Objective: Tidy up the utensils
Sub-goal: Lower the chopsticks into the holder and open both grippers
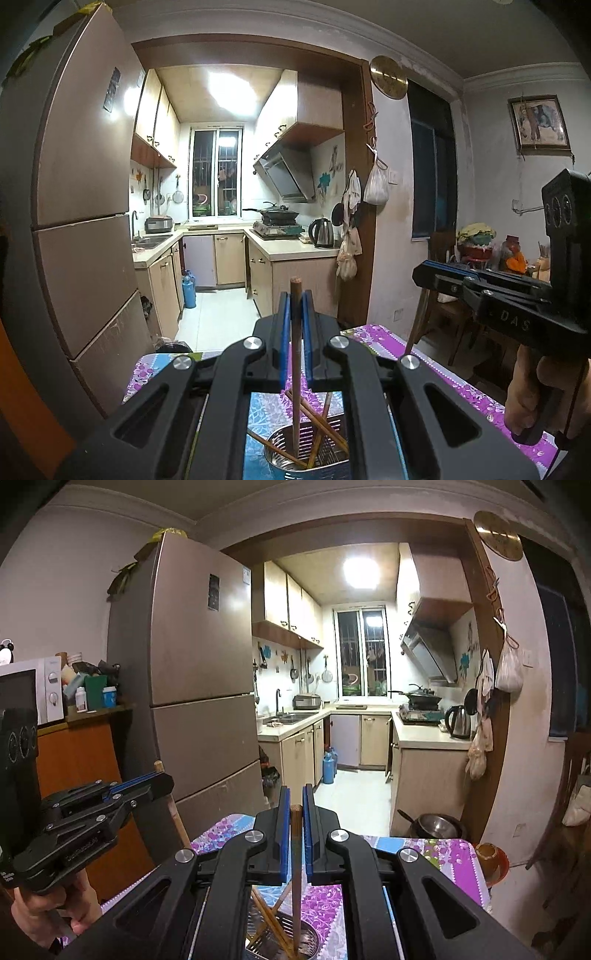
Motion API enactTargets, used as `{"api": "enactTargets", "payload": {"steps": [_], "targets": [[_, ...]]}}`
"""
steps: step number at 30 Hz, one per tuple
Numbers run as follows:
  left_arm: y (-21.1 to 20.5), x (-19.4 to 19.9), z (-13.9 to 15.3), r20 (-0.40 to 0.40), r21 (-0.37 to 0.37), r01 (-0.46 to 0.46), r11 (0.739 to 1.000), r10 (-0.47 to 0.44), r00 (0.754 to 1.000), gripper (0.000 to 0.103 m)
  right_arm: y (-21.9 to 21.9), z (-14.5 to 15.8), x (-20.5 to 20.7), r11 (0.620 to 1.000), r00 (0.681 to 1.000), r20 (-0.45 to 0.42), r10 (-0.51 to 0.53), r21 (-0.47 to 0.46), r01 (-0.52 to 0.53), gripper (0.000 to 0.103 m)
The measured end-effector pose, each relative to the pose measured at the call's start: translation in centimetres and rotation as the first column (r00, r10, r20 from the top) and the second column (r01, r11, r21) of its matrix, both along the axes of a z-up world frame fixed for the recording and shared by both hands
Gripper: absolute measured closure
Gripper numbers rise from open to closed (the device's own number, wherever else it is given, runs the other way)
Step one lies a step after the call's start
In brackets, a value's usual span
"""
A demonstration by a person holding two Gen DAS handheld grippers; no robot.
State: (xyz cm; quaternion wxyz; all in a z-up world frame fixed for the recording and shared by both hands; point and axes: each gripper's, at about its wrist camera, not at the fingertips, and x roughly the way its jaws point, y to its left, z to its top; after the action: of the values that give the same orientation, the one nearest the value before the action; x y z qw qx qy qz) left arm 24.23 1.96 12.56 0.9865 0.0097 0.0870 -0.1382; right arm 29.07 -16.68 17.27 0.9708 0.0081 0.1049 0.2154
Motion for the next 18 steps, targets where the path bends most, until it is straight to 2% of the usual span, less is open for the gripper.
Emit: {"api": "enactTargets", "payload": {"steps": [18], "targets": [[0.0,1.5,-0.2,-0.007,-0.003,-0.002,1.0,0.002,1.0,0.098,0.2,-0.8,0.9,1.0,1.0,-0.009,0.004,-0.003,-0.004,0.095]]}}
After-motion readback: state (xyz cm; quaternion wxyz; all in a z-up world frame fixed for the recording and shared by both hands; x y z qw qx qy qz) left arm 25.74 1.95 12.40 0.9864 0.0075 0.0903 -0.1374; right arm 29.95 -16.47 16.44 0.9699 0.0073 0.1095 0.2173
